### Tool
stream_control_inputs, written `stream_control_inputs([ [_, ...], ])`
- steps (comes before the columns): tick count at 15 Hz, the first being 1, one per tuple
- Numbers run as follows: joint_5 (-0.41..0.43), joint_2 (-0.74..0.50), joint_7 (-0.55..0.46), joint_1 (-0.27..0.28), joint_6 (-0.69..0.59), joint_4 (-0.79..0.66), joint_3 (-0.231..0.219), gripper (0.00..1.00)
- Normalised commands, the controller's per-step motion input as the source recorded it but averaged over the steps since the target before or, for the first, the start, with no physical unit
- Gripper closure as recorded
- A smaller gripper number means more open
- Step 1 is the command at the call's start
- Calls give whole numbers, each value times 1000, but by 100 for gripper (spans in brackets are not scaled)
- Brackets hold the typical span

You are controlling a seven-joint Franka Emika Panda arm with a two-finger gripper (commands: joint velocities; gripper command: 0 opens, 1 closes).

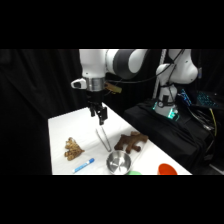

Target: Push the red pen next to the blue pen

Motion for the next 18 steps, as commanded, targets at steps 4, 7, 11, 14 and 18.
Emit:
stream_control_inputs([
  [4, -51, 56, 76, 36, -4, 78, 40, 0],
  [7, -83, 206, 188, 114, 0, 266, 73, 0],
  [11, -147, 370, 238, 147, -27, 455, 48, 0],
  [14, -189, 499, 238, 159, -104, 635, 6, 0],
  [18, -178, 537, 214, 190, -220, 783, -18, 0],
])
